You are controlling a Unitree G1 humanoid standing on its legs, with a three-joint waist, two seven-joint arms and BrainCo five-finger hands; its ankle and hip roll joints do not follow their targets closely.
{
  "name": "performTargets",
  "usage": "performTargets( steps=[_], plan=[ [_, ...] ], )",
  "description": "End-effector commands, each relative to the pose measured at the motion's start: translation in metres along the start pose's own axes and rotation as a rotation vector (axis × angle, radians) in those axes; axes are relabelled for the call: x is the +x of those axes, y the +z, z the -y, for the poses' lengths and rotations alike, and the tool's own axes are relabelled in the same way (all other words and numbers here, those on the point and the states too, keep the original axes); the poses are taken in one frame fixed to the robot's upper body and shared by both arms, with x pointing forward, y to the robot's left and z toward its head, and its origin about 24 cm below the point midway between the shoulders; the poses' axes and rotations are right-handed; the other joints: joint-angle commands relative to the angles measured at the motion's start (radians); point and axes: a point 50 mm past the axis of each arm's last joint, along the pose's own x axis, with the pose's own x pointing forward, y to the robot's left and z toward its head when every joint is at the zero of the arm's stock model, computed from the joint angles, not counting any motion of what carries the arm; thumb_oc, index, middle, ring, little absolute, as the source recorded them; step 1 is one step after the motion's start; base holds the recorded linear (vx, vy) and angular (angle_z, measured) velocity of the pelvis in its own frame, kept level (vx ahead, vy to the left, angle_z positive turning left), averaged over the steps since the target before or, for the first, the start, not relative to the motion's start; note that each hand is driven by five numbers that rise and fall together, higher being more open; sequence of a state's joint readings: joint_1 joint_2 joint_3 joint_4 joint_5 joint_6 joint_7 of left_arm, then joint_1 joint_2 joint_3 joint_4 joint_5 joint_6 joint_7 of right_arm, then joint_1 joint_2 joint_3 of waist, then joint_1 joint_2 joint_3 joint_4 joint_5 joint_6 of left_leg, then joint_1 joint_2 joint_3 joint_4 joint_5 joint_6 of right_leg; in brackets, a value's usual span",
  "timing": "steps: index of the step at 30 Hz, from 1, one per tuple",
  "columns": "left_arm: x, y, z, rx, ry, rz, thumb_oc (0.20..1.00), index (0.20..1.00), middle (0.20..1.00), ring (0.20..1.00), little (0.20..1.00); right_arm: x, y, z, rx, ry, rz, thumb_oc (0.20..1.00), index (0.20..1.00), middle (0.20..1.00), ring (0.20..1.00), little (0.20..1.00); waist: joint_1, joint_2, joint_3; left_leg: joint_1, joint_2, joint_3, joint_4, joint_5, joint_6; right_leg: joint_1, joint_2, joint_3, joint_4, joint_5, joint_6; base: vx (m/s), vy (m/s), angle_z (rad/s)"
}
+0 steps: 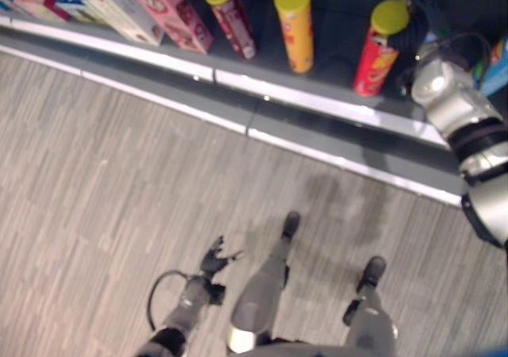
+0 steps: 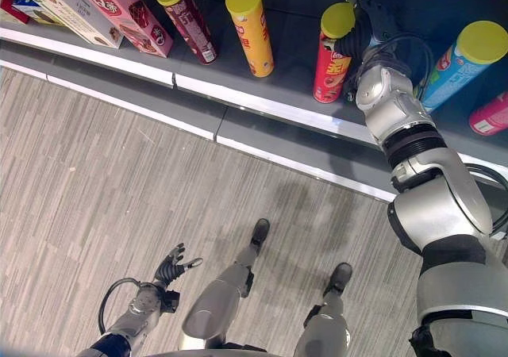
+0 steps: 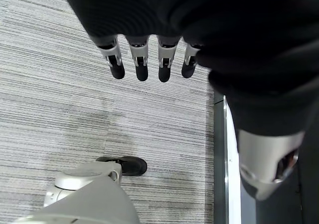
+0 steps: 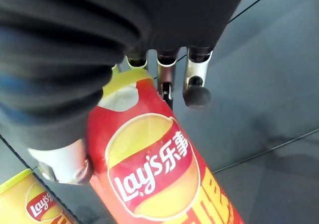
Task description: Put the goods on the table back onto the shelves and tidy them up.
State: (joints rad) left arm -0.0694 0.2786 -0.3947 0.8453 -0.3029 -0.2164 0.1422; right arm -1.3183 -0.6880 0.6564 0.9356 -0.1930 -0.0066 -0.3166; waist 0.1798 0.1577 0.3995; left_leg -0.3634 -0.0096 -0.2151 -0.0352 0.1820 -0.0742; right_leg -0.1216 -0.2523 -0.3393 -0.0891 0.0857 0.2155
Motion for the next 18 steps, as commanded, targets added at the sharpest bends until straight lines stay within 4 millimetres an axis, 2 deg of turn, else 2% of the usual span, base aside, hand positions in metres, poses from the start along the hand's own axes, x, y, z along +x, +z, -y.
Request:
performTargets(
  steps=[1, 3, 5, 6, 18],
  plan=[
    [-0.0001, -0.0027, -0.0045, 0.027, 0.014, -0.005, 1.000, 1.000, 1.000, 1.000, 1.000, 0.0148, 0.0233, 0.0247, -0.009, -0.074, 0.067, 0.200, 0.200, 0.200, 0.200, 0.200, 0.020, -0.050, -0.011, 0.026, 0.019, -0.015, -0.021, -0.120, -0.030, -0.075, -0.049, 0.083, 0.050, -0.027, 0.017, 0.00, 0.000, 0.00],
    [0.0000, -0.0027, -0.0037, 0.027, 0.016, -0.006, 1.000, 1.000, 1.000, 1.000, 1.000, 0.0152, 0.0236, 0.0251, -0.030, -0.078, 0.069, 0.200, 0.200, 0.200, 0.200, 0.200, 0.020, -0.052, -0.011, 0.026, 0.020, -0.014, -0.022, -0.119, -0.031, -0.075, -0.048, 0.084, 0.051, -0.027, 0.017, 0.00, 0.000, 0.00],
    [0.0001, -0.0026, -0.0036, 0.027, 0.016, -0.006, 1.000, 1.000, 1.000, 1.000, 1.000, 0.0152, 0.0237, 0.0249, -0.035, -0.079, 0.069, 0.570, 0.570, 0.570, 0.570, 0.570, 0.020, -0.052, -0.010, 0.026, 0.020, -0.014, -0.022, -0.119, -0.031, -0.075, -0.048, 0.085, 0.051, -0.028, 0.017, 0.00, 0.000, 0.00],
    [0.0003, -0.0027, -0.0039, 0.029, 0.019, -0.008, 1.000, 1.000, 1.000, 1.000, 1.000, 0.0151, 0.0240, 0.0250, -0.046, -0.086, 0.072, 1.000, 1.000, 1.000, 1.000, 1.000, 0.020, -0.052, -0.011, 0.026, 0.021, -0.014, -0.022, -0.119, -0.032, -0.073, -0.048, 0.084, 0.052, -0.029, 0.017, 0.00, 0.000, 0.00],
    [0.0008, -0.0021, -0.0025, 0.028, 0.030, -0.005, 1.000, 1.000, 1.000, 1.000, 1.000, 0.0161, 0.0298, 0.0315, -0.108, -0.142, 0.103, 1.000, 1.000, 1.000, 1.000, 1.000, 0.022, -0.053, -0.013, 0.026, 0.018, -0.017, -0.022, -0.120, -0.032, -0.072, -0.051, 0.082, 0.053, -0.030, 0.018, 0.00, 0.000, 0.00]
  ],
)
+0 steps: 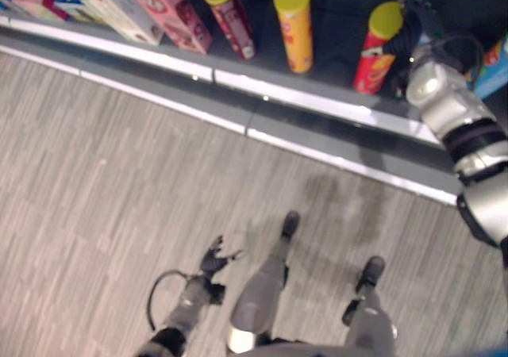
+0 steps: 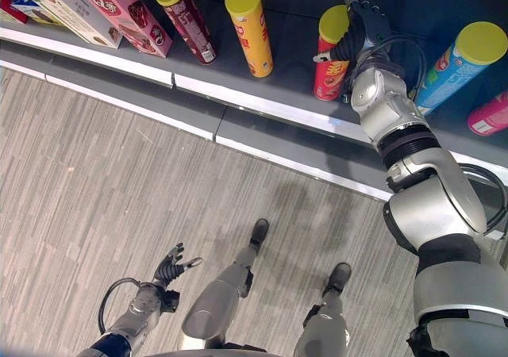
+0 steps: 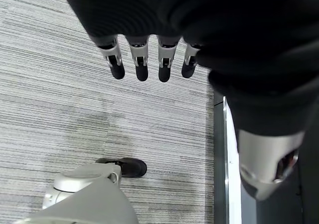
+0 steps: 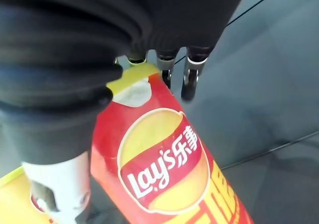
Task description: Put the goods on the table back onto the shelves and tidy them up.
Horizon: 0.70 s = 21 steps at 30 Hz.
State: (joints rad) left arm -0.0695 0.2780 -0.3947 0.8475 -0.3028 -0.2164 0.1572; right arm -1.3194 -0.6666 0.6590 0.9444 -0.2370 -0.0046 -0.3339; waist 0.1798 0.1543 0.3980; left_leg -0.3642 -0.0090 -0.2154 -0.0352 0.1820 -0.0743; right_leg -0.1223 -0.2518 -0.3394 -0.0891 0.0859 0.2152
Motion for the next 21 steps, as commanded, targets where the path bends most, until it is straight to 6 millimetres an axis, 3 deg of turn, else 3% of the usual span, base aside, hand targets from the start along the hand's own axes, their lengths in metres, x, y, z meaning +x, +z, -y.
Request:
performTargets(
  steps=[1, 9, 14, 19, 21],
  plan=[
    [0.001, -0.002, -0.002, 0.030, 0.017, -0.006, 1.000, 1.000, 1.000, 1.000, 1.000, 0.017, 0.024, 0.039, -0.076, -0.147, 0.090, 1.000, 1.000, 1.000, 1.000, 1.000, 0.022, -0.050, -0.011, 0.027, 0.017, -0.017, -0.022, -0.120, -0.032, -0.072, -0.051, 0.083, 0.052, -0.030, 0.018, 0.00, 0.000, 0.00],
    [0.002, -0.001, -0.002, 0.029, 0.036, -0.004, 1.000, 1.000, 1.000, 1.000, 1.000, 0.011, 0.026, 0.065, -0.056, -0.338, 0.128, 1.000, 1.000, 1.000, 1.000, 1.000, 0.014, -0.049, -0.021, 0.038, 0.018, -0.010, -0.025, -0.127, -0.028, -0.062, -0.053, 0.086, 0.048, -0.031, 0.020, 0.00, 0.000, 0.00],
    [0.001, -0.001, -0.002, 0.024, 0.055, -0.003, 1.000, 1.000, 1.000, 1.000, 1.000, -0.010, 0.022, 0.077, 0.027, -0.498, 0.161, 1.000, 1.000, 1.000, 1.000, 1.000, 0.009, -0.050, -0.042, 0.061, 0.022, -0.010, -0.032, -0.131, -0.027, -0.041, -0.053, 0.081, 0.038, -0.032, 0.022, 0.00, 0.000, 0.00],
    [-0.003, -0.008, -0.004, 0.038, 0.057, -0.022, 1.000, 1.000, 1.000, 1.000, 1.000, -0.033, 0.009, 0.065, 0.129, -0.517, 0.159, 1.000, 1.000, 1.000, 1.000, 1.000, -0.003, -0.062, -0.068, 0.080, 0.026, -0.005, -0.042, -0.131, -0.028, -0.019, -0.051, 0.074, 0.028, -0.029, 0.023, 0.01, -0.006, 0.00],
    [-0.005, -0.012, -0.007, 0.026, 0.074, -0.038, 1.000, 1.000, 1.000, 1.000, 1.000, -0.055, 0.000, 0.046, 0.178, -0.464, 0.167, 1.000, 1.000, 1.000, 1.000, 1.000, -0.019, -0.068, -0.083, 0.100, 0.030, 0.000, -0.045, -0.135, -0.027, 0.001, -0.050, 0.071, 0.027, -0.030, 0.024, 0.07, -0.010, -0.01]
  ],
)
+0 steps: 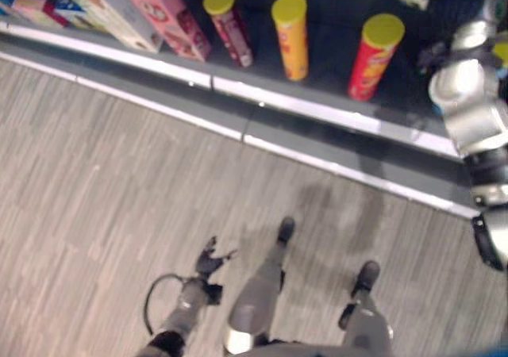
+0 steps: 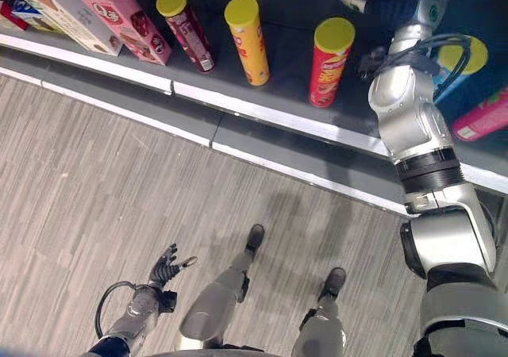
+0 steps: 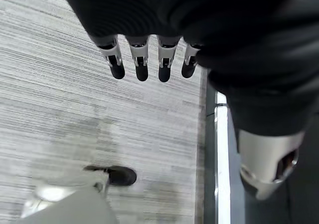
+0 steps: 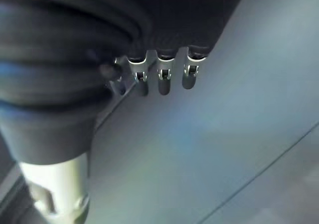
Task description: Put the goods on the table back onto the shelves and tidy them up.
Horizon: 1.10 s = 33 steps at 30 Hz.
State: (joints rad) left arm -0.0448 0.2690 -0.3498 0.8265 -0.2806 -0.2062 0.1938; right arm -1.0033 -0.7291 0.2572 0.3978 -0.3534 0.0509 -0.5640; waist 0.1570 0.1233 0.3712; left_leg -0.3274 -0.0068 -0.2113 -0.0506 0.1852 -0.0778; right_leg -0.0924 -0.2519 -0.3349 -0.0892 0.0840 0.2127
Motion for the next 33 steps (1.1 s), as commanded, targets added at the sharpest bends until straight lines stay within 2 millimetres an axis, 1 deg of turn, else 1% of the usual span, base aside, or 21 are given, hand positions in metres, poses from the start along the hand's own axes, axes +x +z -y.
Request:
performTargets(
  steps=[1, 4, 6, 8, 9, 10, 11, 14, 16, 17, 18, 21, 23, 24, 25, 26, 28, 30, 31, 32, 33],
  plan=[
    [-0.005, -0.014, -0.002, 0.045, 0.014, -0.043, 1.000, 1.000, 1.000, 1.000, 1.000, -0.031, 0.000, 0.001, 0.061, 0.019, 0.073, 1.000, 1.000, 1.000, 1.000, 1.000, 0.001, -0.040, -0.063, 0.071, 0.029, -0.004, -0.029, -0.141, -0.023, -0.018, -0.050, 0.062, 0.028, -0.031, 0.026, 0.08, -0.014, 0.05],
    [-0.012, -0.024, -0.008, 0.060, 0.016, -0.068, 1.000, 1.000, 1.000, 1.000, 1.000, -0.064, -0.010, -0.001, 0.068, 0.083, 0.065, 1.000, 1.000, 1.000, 1.000, 1.000, -0.006, -0.054, -0.086, 0.098, 0.032, 0.003, -0.031, -0.149, -0.021, 0.007, -0.050, 0.055, 0.026, -0.035, 0.028, 0.07, -0.012, -0.03],
    [-0.014, -0.028, -0.010, 0.056, 0.025, -0.080, 1.000, 1.000, 1.000, 1.000, 1.000, -0.078, -0.013, -0.001, 0.053, 0.121, 0.073, 1.000, 1.000, 1.000, 1.000, 1.000, -0.016, -0.065, -0.099, 0.111, 0.036, 0.013, -0.032, -0.155, -0.021, 0.017, -0.049, 0.054, 0.023, -0.034, 0.029, 0.05, -0.008, -0.06],
    [-0.018, -0.035, -0.011, 0.057, 0.031, -0.103, 1.000, 1.000, 1.000, 1.000, 1.000, -0.091, -0.013, 0.004, 0.093, 0.128, 0.068, 1.000, 1.000, 1.000, 1.000, 1.000, -0.025, -0.077, -0.113, 0.126, 0.039, 0.021, -0.032, -0.162, -0.020, 0.027, -0.047, 0.057, 0.017, -0.031, 0.031, 0.06, 0.000, -0.08],
    [-0.019, -0.038, -0.013, 0.065, 0.033, -0.112, 1.000, 1.000, 1.000, 1.000, 1.000, -0.096, -0.013, 0.007, 0.102, 0.137, 0.072, 1.000, 1.000, 1.000, 1.000, 1.000, -0.032, -0.089, -0.126, 0.141, 0.042, 0.029, -0.033, -0.169, -0.017, 0.033, -0.045, 0.065, 0.012, -0.027, 0.032, 0.04, 0.006, -0.11],
    [-0.019, -0.038, -0.013, 0.066, 0.033, -0.113, 1.000, 1.000, 1.000, 1.000, 1.000, -0.096, -0.013, 0.007, 0.102, 0.137, 0.072, 1.000, 1.000, 1.000, 1.000, 1.000, -0.031, -0.090, -0.126, 0.142, 0.042, 0.031, -0.033, -0.169, -0.017, 0.033, -0.045, 0.066, 0.011, -0.027, 0.032, 0.03, 0.016, -0.18],
    [-0.021, -0.043, -0.015, 0.071, 0.040, -0.134, 1.000, 1.000, 1.000, 1.000, 1.000, -0.097, -0.007, 0.009, 0.134, 0.145, 0.096, 1.000, 1.000, 1.000, 1.000, 1.000, -0.045, -0.099, -0.135, 0.152, 0.044, 0.042, -0.032, -0.175, -0.015, 0.033, -0.043, 0.076, 0.008, -0.024, 0.033, 0.01, 0.025, -0.16],
    [-0.023, -0.047, -0.017, 0.057, 0.055, -0.151, 1.000, 1.000, 1.000, 1.000, 1.000, -0.098, 0.003, 0.014, 0.210, 0.161, 0.127, 1.000, 1.000, 1.000, 1.000, 1.000, -0.061, -0.121, -0.148, 0.171, 0.051, 0.069, -0.028, -0.185, -0.012, 0.032, -0.038, 0.104, 0.003, -0.018, 0.034, 0.00, 0.041, -0.21],
    [-0.024, -0.052, -0.020, 0.059, 0.065, -0.180, 1.000, 1.000, 1.000, 1.000, 1.000, -0.101, 0.005, 0.019, 0.239, 0.166, 0.136, 1.000, 1.000, 1.000, 1.000, 1.000, -0.080, -0.136, -0.159, 0.190, 0.052, 0.088, -0.026, -0.196, -0.006, 0.030, -0.035, 0.124, 0.002, -0.012, 0.036, 0.01, 0.045, -0.42],
    [-0.024, -0.052, -0.020, 0.060, 0.064, -0.180, 1.000, 1.000, 1.000, 1.000, 1.000, -0.101, 0.005, 0.020, 0.239, 0.166, 0.135, 1.000, 1.000, 1.000, 1.000, 1.000, -0.078, -0.137, -0.159, 0.191, 0.052, 0.090, -0.026, -0.197, -0.006, 0.030, -0.035, 0.126, 0.002, -0.012, 0.036, 0.03, 0.085, -0.39],
    [-0.025, -0.057, -0.023, 0.066, 0.072, -0.209, 1.000, 1.000, 1.000, 1.000, 1.000, -0.109, 0.002, 0.022, 0.272, 0.216, 0.117, 1.000, 1.000, 1.000, 1.000, 1.000, -0.103, -0.151, -0.175, 0.211, 0.051, 0.110, -0.023, -0.208, 0.000, 0.030, -0.036, 0.145, 0.002, -0.004, 0.039, 0.02, 0.092, -0.42],
    [-0.027, -0.064, -0.029, 0.063, 0.094, -0.249, 1.000, 1.000, 1.000, 1.000, 1.000, -0.124, -0.008, 0.017, 0.347, 0.319, 0.049, 1.000, 1.000, 1.000, 1.000, 1.000, -0.134, -0.179, -0.194, 0.249, 0.044, 0.152, -0.021, -0.230, 0.017, 0.018, -0.038, 0.181, 0.002, 0.018, 0.047, 0.00, 0.111, -0.42],
    [-0.028, -0.067, -0.035, 0.046, 0.120, -0.269, 1.000, 1.000, 1.000, 1.000, 1.000, -0.134, -0.014, 0.015, 0.375, 0.363, 0.002, 1.000, 1.000, 1.000, 1.000, 1.000, -0.148, -0.192, -0.196, 0.270, 0.044, 0.190, -0.016, -0.243, 0.025, 0.000, -0.034, 0.206, 0.004, 0.034, 0.049, -0.02, 0.064, -0.74],
    [-0.028, -0.067, -0.035, 0.047, 0.120, -0.269, 1.000, 1.000, 1.000, 1.000, 1.000, -0.134, -0.015, 0.015, 0.375, 0.363, 0.001, 1.000, 1.000, 1.000, 1.000, 1.000, -0.143, -0.193, -0.195, 0.273, 0.044, 0.195, -0.017, -0.244, 0.025, -0.001, -0.033, 0.211, 0.004, 0.034, 0.049, -0.02, 0.030, -0.64],
    [-0.028, -0.067, -0.039, 0.033, 0.137, -0.273, 1.000, 1.000, 1.000, 1.000, 1.000, -0.139, -0.019, 0.016, 0.378, 0.371, -0.025, 1.000, 1.000, 1.000, 1.000, 1.000, -0.151, -0.198, -0.192, 0.286, 0.048, 0.215, -0.014, -0.250, 0.029, -0.009, -0.031, 0.214, 0.012, 0.039, 0.049, -0.01, 0.011, -0.65],
    [-0.028, -0.069, -0.041, 0.035, 0.149, -0.284, 1.000, 1.000, 1.000, 1.000, 1.000, -0.143, -0.021, 0.017, 0.397, 0.377, -0.041, 1.000, 1.000, 1.000, 1.000, 1.000, -0.162, -0.202, -0.191, 0.299, 0.052, 0.232, -0.015, -0.254, 0.031, -0.016, -0.032, 0.209, 0.027, 0.045, 0.049, 0.00, 0.005, -0.57],
    [-0.028, -0.068, -0.046, 0.040, 0.158, -0.287, 1.000, 1.000, 1.000, 1.000, 1.000, -0.148, -0.024, 0.021, 0.443, 0.370, -0.069, 1.000, 1.000, 1.000, 1.000, 1.000, -0.168, -0.202, -0.184, 0.334, 0.067, 0.267, -0.025, -0.257, 0.029, -0.022, -0.038, 0.193, 0.067, 0.048, 0.049, 0.00, -0.057, -0.81],
    [-0.025, -0.062, -0.049, 0.048, 0.152, -0.262, 1.000, 1.000, 1.000, 1.000, 1.000, -0.148, -0.030, 0.032, 0.432, 0.368, -0.075, 1.000, 1.000, 1.000, 1.000, 1.000, -0.182, -0.199, -0.179, 0.364, 0.094, 0.301, -0.032, -0.260, 0.017, -0.012, -0.083, 0.126, 0.091, 0.073, 0.049, -0.02, -0.135, -0.88],
    [-0.025, -0.062, -0.048, 0.048, 0.152, -0.262, 1.000, 1.000, 1.000, 1.000, 1.000, -0.148, -0.030, 0.032, 0.432, 0.368, -0.075, 1.000, 1.000, 1.000, 1.000, 1.000, -0.182, -0.199, -0.178, 0.364, 0.094, 0.301, -0.032, -0.260, 0.017, -0.011, -0.082, 0.126, 0.091, 0.073, 0.049, -0.02, -0.208, -0.46],
    [-0.022, -0.055, -0.050, 0.036, 0.155, -0.228, 1.000, 1.000, 1.000, 1.000, 1.000, -0.145, -0.034, 0.038, 0.395, 0.354, -0.072, 1.000, 1.000, 1.000, 1.000, 1.000, -0.188, -0.202, -0.178, 0.371, 0.116, 0.323, -0.031, -0.257, 0.005, -0.012, -0.113, 0.095, 0.095, 0.107, 0.049, -0.02, -0.233, -0.36],
    [-0.021, -0.052, -0.051, 0.029, 0.158, -0.213, 1.000, 1.000, 1.000, 1.000, 1.000, -0.143, -0.036, 0.042, 0.383, 0.344, -0.074, 1.000, 1.000, 1.000, 1.000, 1.000, -0.191, -0.203, -0.179, 0.375, 0.128, 0.332, -0.031, -0.255, -0.001, -0.013, -0.118, 0.091, 0.090, 0.119, 0.049, -0.02, -0.331, -0.29]
  ],
)
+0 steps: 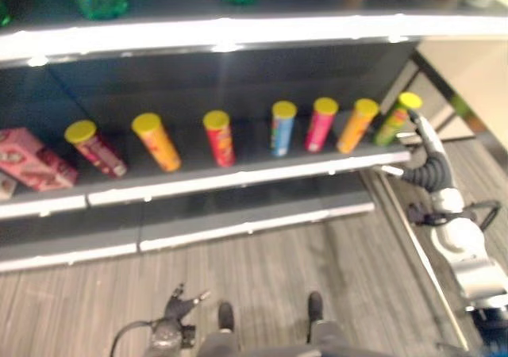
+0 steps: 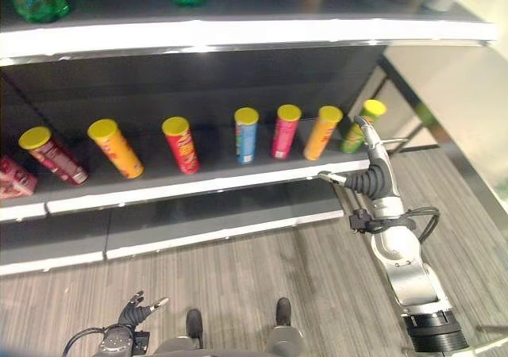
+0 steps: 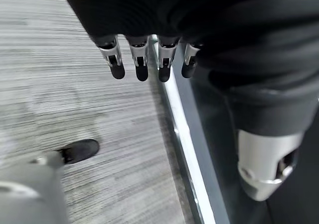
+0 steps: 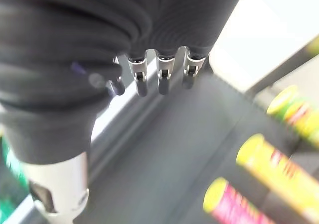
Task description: Put the goods on the table back onto the shelves and tidy them up.
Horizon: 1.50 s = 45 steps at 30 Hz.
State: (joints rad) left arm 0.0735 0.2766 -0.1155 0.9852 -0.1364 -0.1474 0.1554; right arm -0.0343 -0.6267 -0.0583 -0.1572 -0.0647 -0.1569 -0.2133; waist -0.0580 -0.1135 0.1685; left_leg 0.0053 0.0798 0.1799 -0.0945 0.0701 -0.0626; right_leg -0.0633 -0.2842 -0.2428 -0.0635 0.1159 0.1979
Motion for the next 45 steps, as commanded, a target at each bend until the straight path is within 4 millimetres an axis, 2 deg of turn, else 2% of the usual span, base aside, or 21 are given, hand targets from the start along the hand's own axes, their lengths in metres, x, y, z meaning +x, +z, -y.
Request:
performTargets(
  steps=[1, 6, 8, 9, 10, 11, 12, 13, 15, 19, 20, 22, 24, 25, 26, 28, 31, 36, 38, 39, 45],
  plan=[
    [0.006, 0.026, -0.007, -0.023, 0.014, 0.101, 1.000, 1.000, 1.000, 1.000, 1.000, 0.027, 0.036, 0.043, -0.065, -0.124, 0.210, 1.000, 1.000, 1.000, 1.000, 1.000, 0.022, 0.032, 0.022, 0.047, 0.058, -0.045, 0.013, -0.138, -0.026, -0.045, -0.088, -0.006, 0.057, 0.095, 0.064, 0.03, -0.368, -0.46],
    [0.003, 0.024, -0.015, -0.032, 0.025, 0.110, 1.000, 1.000, 1.000, 1.000, 1.000, 0.025, 0.039, 0.077, -0.162, -0.186, 0.218, 1.000, 1.000, 1.000, 1.000, 1.000, 0.017, 0.010, -0.006, 0.079, 0.139, -0.003, 0.014, -0.115, -0.087, -0.023, -0.038, 0.005, 0.033, 0.015, 0.064, 0.08, -0.324, -0.45],
    [0.002, 0.023, -0.017, -0.073, 0.029, 0.113, 1.000, 1.000, 1.000, 1.000, 1.000, 0.028, 0.047, 0.098, -0.209, -0.213, 0.250, 1.000, 1.000, 1.000, 1.000, 1.000, 0.000, 0.018, -0.017, 0.078, 0.225, 0.008, 0.036, -0.062, -0.124, -0.005, 0.029, 0.004, 0.055, -0.063, 0.038, 0.13, -0.588, -0.30],
    [0.003, 0.026, -0.017, -0.087, 0.027, 0.122, 1.000, 1.000, 1.000, 1.000, 1.000, 0.025, 0.049, 0.108, -0.226, -0.228, 0.253, 1.000, 1.000, 1.000, 1.000, 1.000, -0.006, 0.032, -0.015, 0.050, 0.290, -0.015, 0.097, 0.031, -0.138, 0.021, 0.104, 0.008, 0.051, -0.104, -0.009, 0.06, -0.533, -0.16],
    [0.003, 0.027, -0.018, -0.093, 0.032, 0.125, 1.000, 1.000, 1.000, 1.000, 1.000, 0.025, 0.049, 0.116, -0.253, -0.242, 0.245, 1.000, 1.000, 1.000, 1.000, 1.000, -0.001, 0.034, -0.009, 0.034, 0.317, -0.041, 0.151, 0.102, -0.140, 0.048, 0.137, 0.005, 0.037, -0.118, -0.029, 0.05, -0.631, -0.25],
    [0.003, 0.027, -0.018, -0.111, 0.036, 0.121, 1.000, 1.000, 1.000, 1.000, 1.000, 0.024, 0.045, 0.123, -0.258, -0.260, 0.219, 1.000, 1.000, 1.000, 1.000, 1.000, -0.006, 0.022, -0.003, 0.009, 0.317, -0.051, 0.203, 0.124, -0.117, 0.067, 0.162, 0.005, 0.016, -0.124, -0.050, 0.05, -0.426, -0.27],
    [0.003, 0.025, -0.019, -0.116, 0.043, 0.114, 1.000, 1.000, 1.000, 1.000, 1.000, 0.025, 0.041, 0.124, -0.243, -0.265, 0.196, 1.000, 1.000, 1.000, 1.000, 1.000, 0.000, 0.014, 0.005, 0.003, 0.298, -0.063, 0.237, 0.101, -0.101, 0.077, 0.164, 0.012, 0.013, -0.128, -0.055, 0.04, -0.349, -0.28],
    [0.003, 0.023, -0.019, -0.122, 0.041, 0.108, 1.000, 1.000, 1.000, 1.000, 1.000, 0.027, 0.039, 0.126, -0.241, -0.271, 0.183, 1.000, 1.000, 1.000, 1.000, 1.000, 0.011, 0.003, 0.009, -0.016, 0.243, -0.090, 0.258, 0.057, -0.083, 0.077, 0.163, 0.025, 0.011, -0.129, -0.060, 0.06, -0.191, -0.24],
    [0.002, 0.019, -0.016, -0.106, 0.030, 0.092, 1.000, 1.000, 1.000, 1.000, 1.000, 0.031, 0.036, 0.129, -0.241, -0.276, 0.170, 1.000, 1.000, 1.000, 1.000, 1.000, 0.025, -0.022, 0.004, -0.052, 0.100, -0.125, 0.251, -0.100, -0.043, 0.086, 0.155, 0.053, -0.004, -0.126, -0.060, 0.12, -0.153, -0.38],
    [0.003, 0.013, -0.006, -0.085, -0.004, 0.062, 1.000, 1.000, 1.000, 1.000, 1.000, 0.038, 0.032, 0.135, -0.274, -0.292, 0.142, 1.000, 1.000, 1.000, 1.000, 1.000, 0.046, 0.004, -0.012, -0.105, -0.077, -0.115, 0.186, -0.125, 0.004, 0.096, 0.181, 0.063, -0.006, -0.129, -0.053, 0.13, -0.012, -0.44],
    [0.002, 0.010, -0.003, -0.086, -0.008, 0.048, 1.000, 1.000, 1.000, 1.000, 1.000, 0.044, 0.029, 0.133, -0.275, -0.302, 0.130, 1.000, 1.000, 1.000, 1.000, 1.000, 0.068, 0.019, -0.012, -0.134, -0.135, -0.174, 0.167, -0.106, 0.005, 0.095, 0.201, 0.082, 0.011, -0.136, -0.052, 0.17, 0.054, -0.45],
    [0.002, 0.008, 0.001, -0.096, -0.017, 0.027, 1.000, 1.000, 1.000, 1.000, 1.000, 0.044, 0.022, 0.128, -0.260, -0.294, 0.104, 1.000, 1.000, 1.000, 1.000, 1.000, 0.065, 0.046, -0.019, -0.080, -0.143, -0.216, 0.106, -0.109, 0.038, 0.097, 0.206, 0.085, 0.079, -0.171, -0.049, 0.17, 0.093, -0.66],
    [0.002, 0.007, 0.004, -0.094, -0.023, 0.022, 1.000, 1.000, 1.000, 1.000, 1.000, 0.042, 0.018, 0.129, -0.282, -0.300, 0.082, 1.000, 1.000, 1.000, 1.000, 1.000, 0.061, 0.048, -0.018, -0.059, -0.152, -0.225, 0.100, -0.107, 0.053, 0.085, 0.191, 0.081, 0.165, -0.188, -0.047, 0.15, 0.119, -0.98],
    [0.006, 0.011, -0.001, -0.085, -0.013, 0.022, 1.000, 1.000, 1.000, 1.000, 1.000, 0.039, 0.011, 0.128, -0.326, -0.285, 0.043, 1.000, 1.000, 1.000, 1.000, 1.000, 0.036, 0.043, -0.003, -0.025, -0.148, -0.232, 0.088, -0.102, 0.069, 0.021, 0.163, 0.110, 0.336, -0.138, -0.018, 0.19, 0.107, -0.39],
    [0.007, 0.014, -0.004, -0.074, -0.002, 0.025, 1.000, 1.000, 1.000, 1.000, 1.000, 0.036, 0.010, 0.127, -0.297, -0.293, 0.039, 1.000, 1.000, 1.000, 1.000, 1.000, 0.025, 0.037, 0.009, -0.010, -0.148, -0.245, 0.080, -0.097, 0.076, -0.014, 0.150, 0.139, 0.411, -0.094, 0.000, 0.13, 0.014, 0.24],
    [0.010, 0.023, -0.008, -0.074, 0.010, 0.044, 1.000, 1.000, 1.000, 1.000, 1.000, 0.032, 0.005, 0.128, -0.275, -0.312, 0.016, 1.000, 1.000, 1.000, 1.000, 1.000, 0.021, 0.042, 0.025, 0.014, -0.123, -0.266, 0.063, -0.099, 0.074, -0.073, 0.121, 0.174, 0.467, -0.073, -0.007, 0.06, -0.099, 0.43],
    [0.011, 0.029, -0.012, -0.056, 0.011, 0.074, 1.000, 1.000, 1.000, 1.000, 1.000, 0.028, -0.001, 0.132, -0.253, -0.326, -0.013, 1.000, 1.000, 1.000, 1.000, 1.000, 0.016, 0.051, 0.022, 0.035, -0.085, -0.280, 0.045, -0.121, 0.051, -0.093, 0.072, 0.173, 0.329, -0.074, -0.020, 0.13, -0.165, 0.13],
    [0.010, 0.019, -0.022, -0.043, 0.037, 0.044, 1.000, 1.000, 1.000, 1.000, 1.000, 0.022, -0.009, 0.133, -0.232, -0.334, -0.050, 1.000, 1.000, 1.000, 1.000, 1.000, 0.002, 0.014, 0.016, 0.093, -0.077, -0.296, 0.024, -0.159, 0.030, -0.071, 0.082, 0.219, 0.073, -0.028, 0.021, 0.19, -0.175, 0.00],
    [0.008, 0.016, -0.024, -0.038, 0.043, 0.035, 1.000, 1.000, 1.000, 1.000, 1.000, 0.016, -0.017, 0.129, -0.226, -0.311, -0.091, 1.000, 1.000, 1.000, 1.000, 1.000, 0.007, -0.018, 0.004, 0.105, -0.072, -0.286, 0.021, -0.163, 0.020, -0.034, 0.074, 0.203, 0.055, 0.002, 0.028, 0.20, -0.203, 0.47],
    [0.007, 0.010, -0.024, -0.055, 0.045, 0.018, 1.000, 1.000, 1.000, 1.000, 1.000, 0.011, -0.021, 0.132, -0.220, -0.309, -0.111, 1.000, 1.000, 1.000, 1.000, 1.000, 0.004, -0.023, -0.015, 0.111, -0.043, -0.286, 0.012, -0.159, 0.005, -0.017, 0.088, 0.191, 0.030, 0.001, 0.025, 0.20, -0.249, 0.68],
    [0.002, -0.006, -0.013, -0.045, 0.000, -0.034, 1.000, 1.000, 1.000, 1.000, 1.000, 0.000, -0.035, 0.133, -0.198, -0.265, -0.191, 1.000, 1.000, 1.000, 1.000, 1.000, 0.009, -0.010, -0.033, 0.102, 0.019, -0.300, 0.007, -0.146, -0.032, 0.032, 0.116, 0.133, 0.005, -0.036, 0.002, 0.09, -0.148, 0.27]
  ],
)
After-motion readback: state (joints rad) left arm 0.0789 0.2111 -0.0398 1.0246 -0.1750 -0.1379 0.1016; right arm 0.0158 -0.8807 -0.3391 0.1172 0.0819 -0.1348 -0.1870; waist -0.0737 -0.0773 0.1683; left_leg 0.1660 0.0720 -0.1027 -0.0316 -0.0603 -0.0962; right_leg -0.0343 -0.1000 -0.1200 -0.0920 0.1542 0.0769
